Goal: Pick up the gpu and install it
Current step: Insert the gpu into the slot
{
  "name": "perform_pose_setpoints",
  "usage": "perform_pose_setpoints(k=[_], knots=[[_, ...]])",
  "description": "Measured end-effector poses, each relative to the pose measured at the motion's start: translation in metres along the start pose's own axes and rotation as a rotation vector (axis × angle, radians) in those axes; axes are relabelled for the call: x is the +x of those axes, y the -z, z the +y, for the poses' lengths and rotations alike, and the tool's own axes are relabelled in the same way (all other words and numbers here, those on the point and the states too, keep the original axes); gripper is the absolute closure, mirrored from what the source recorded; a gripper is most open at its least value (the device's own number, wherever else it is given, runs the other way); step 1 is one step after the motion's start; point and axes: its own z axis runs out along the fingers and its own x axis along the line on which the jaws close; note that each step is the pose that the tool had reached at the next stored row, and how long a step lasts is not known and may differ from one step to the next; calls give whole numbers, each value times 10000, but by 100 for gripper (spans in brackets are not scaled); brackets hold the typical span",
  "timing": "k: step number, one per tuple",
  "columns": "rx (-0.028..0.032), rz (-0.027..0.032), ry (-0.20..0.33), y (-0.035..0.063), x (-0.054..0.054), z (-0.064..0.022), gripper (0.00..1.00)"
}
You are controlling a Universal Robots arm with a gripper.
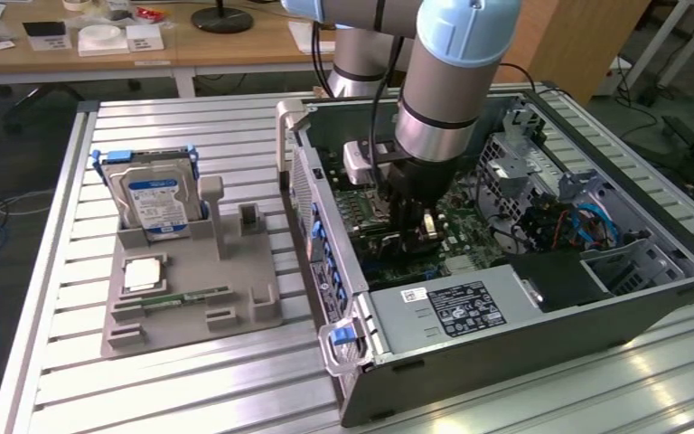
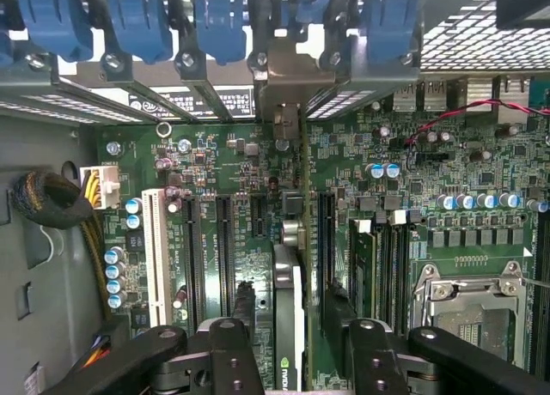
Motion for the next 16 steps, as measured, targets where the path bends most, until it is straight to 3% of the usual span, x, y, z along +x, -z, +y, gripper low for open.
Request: perform_pose_setpoints(k=[16], knots=[[1, -2, 1, 274, -16, -9, 55]])
